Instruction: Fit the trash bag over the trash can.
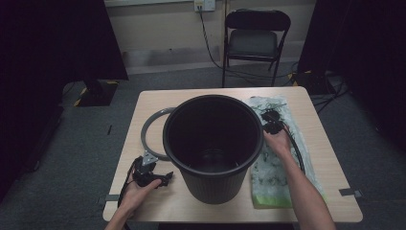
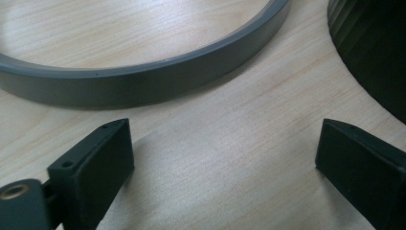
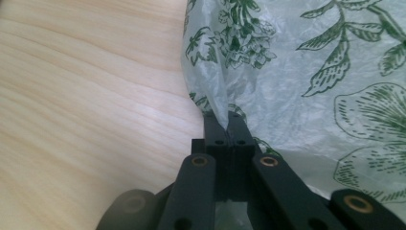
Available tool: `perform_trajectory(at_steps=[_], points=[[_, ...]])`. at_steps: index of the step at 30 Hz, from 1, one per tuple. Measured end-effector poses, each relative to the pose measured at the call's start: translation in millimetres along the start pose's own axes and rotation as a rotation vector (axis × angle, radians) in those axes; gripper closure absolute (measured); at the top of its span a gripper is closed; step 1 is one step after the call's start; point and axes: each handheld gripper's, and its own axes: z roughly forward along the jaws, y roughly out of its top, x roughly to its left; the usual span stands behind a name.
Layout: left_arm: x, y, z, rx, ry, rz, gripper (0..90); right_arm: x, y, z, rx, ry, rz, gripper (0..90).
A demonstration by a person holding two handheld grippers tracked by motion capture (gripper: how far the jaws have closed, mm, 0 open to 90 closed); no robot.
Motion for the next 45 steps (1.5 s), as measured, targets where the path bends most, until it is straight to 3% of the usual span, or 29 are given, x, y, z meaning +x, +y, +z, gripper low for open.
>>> perform_trajectory(at_steps=[5,7,11,14,16,19,26,30,31,36,39,42,45], points=[[1.0,2.0,-4.2,0.019,0.0,-0.002,15.7,0.5,3.7,-7.1,-0.04,0.037,0.033,90.0],[1.5,2.1,-4.3,0.023,0.006,-0.009,15.1,0.4,3.6,-11.3,-0.057,0.06,0.048,90.0],[5.3,2.3,-9.4,0.041,0.006,-0.037,16.6,2.9,6.3,-23.5,-0.085,0.095,0.028,90.0],[7.7,4.1,-18.6,-0.004,-0.015,-0.082,17.8,3.0,8.2,-33.7,-0.118,0.121,0.02,90.0],[7.4,6.5,-24.3,-0.026,-0.03,-0.088,17.8,3.8,11.4,-40.2,-0.126,0.133,0.013,90.0],[1.5,15.5,-33.4,-0.072,-0.013,-0.045,17.7,7.3,19.3,-51.4,-0.169,0.153,0.002,90.0],[1.8,35.2,-43.0,-0.149,-0.066,-0.066,18.5,20.4,38.3,-78.3,-0.257,0.202,-0.047,90.0],[12.2,45.9,-53.6,-0.226,-0.114,-0.117,27.1,30.0,51.6,-97.1,-0.292,0.196,-0.098,90.0],[12.2,45.9,-53.6,-0.226,-0.114,-0.117,27.4,32.7,53.4,-99.9,-0.295,0.185,-0.11,90.0],[19.4,70.2,-62.3,-0.313,-0.14,-0.14,29.0,44.3,60.2,-114.4,-0.331,0.217,-0.13,90.0],[20.0,84.4,-64.6,-0.343,-0.15,-0.125,29.1,47.0,61.9,-121.0,-0.354,0.238,-0.127,90.0],[21.9,95.1,-66.9,-0.381,-0.169,-0.141,29.7,49.0,63.8,-127.8,-0.37,0.252,-0.136,90.0],[24.3,107.0,-72.4,-0.406,-0.164,-0.133,34.9,50.4,66.1,-135.1,-0.395,0.272,-0.137,90.0]])
